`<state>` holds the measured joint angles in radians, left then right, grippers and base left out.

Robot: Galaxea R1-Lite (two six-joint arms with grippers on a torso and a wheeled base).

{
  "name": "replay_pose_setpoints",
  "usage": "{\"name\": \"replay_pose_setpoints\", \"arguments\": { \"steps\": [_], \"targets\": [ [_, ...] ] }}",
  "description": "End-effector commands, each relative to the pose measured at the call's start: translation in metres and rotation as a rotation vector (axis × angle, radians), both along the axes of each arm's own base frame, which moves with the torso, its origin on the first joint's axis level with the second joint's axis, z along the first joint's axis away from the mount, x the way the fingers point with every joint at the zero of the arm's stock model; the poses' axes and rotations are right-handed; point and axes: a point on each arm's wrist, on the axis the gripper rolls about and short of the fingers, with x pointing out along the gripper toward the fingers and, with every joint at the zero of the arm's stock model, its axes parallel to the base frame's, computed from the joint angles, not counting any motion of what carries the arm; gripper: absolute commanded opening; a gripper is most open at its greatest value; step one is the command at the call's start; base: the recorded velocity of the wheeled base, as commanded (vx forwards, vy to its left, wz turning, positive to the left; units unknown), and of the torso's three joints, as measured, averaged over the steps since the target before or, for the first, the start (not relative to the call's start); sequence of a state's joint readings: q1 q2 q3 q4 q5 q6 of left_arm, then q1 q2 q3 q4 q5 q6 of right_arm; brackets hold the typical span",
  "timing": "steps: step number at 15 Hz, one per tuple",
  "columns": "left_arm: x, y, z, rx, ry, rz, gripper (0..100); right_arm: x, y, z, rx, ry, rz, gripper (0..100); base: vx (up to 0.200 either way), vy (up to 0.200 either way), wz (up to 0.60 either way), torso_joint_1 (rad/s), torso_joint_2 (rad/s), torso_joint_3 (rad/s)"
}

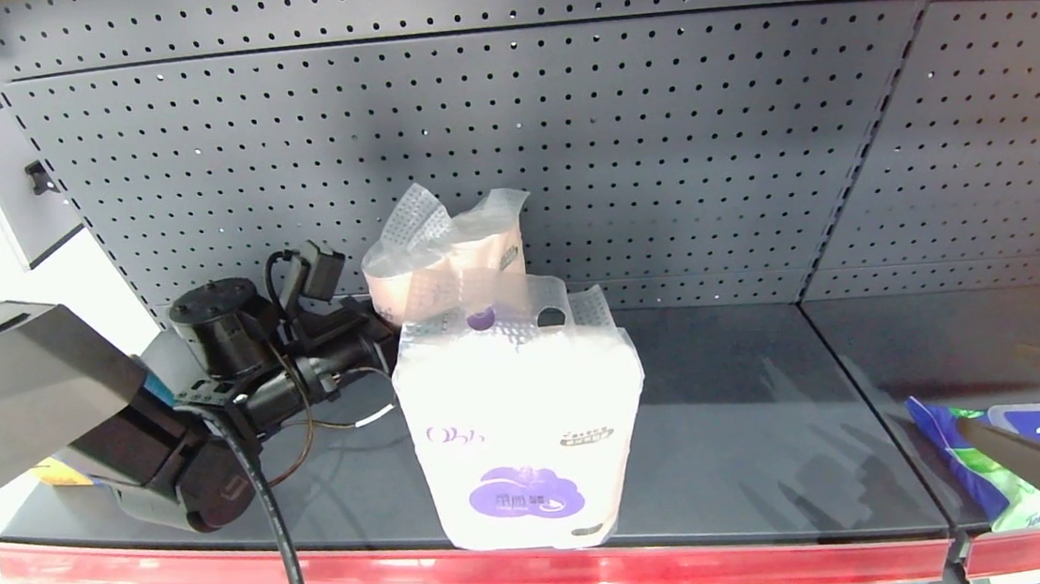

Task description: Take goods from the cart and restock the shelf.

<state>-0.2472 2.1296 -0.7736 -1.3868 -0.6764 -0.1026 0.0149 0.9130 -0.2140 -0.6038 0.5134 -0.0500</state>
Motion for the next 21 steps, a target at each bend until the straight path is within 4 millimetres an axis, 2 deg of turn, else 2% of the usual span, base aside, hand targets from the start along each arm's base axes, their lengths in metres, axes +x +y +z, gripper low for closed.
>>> {"name": "replay_pose_setpoints", "arguments": {
  "steps": [1,5,10,14,18,21],
  "targets": [
    [-0.001,0.0,-0.003,0.012,0.0,-0.001,0,0.0,0.0,0.0,0.0,-0.003,0.001,100,0.0,0.0,0.0,0.0,0.0,0.0],
    [-0.002,-0.003,-0.002,0.019,-0.017,-0.061,0,0.0,0.0,0.0,0.0,0.0,0.001,100,0.0,0.0,0.0,0.0,0.0,0.0],
    [0.003,-0.006,0.009,0.014,-0.076,-0.232,0,0.0,0.0,-0.001,0.0,0.001,0.006,100,0.0,0.0,0.0,0.0,0.0,0.0],
    [0.004,-0.007,0.01,0.018,-0.085,-0.331,0,-0.002,0.0,-0.003,0.0,0.006,0.006,100,0.0,0.0,0.0,0.0,0.0,0.0],
    [0.014,-0.011,0.015,0.019,-0.13,-0.399,0,-0.002,0.0,-0.002,-0.002,0.002,0.004,100,0.0,0.0,0.0,0.0,0.0,0.0],
    [0.019,-0.017,0.01,0.02,-0.135,-0.44,0,-0.002,0.0,-0.002,-0.012,-0.004,0.01,100,0.0,0.0,0.0,0.0,0.0,0.0]
  ]
}}
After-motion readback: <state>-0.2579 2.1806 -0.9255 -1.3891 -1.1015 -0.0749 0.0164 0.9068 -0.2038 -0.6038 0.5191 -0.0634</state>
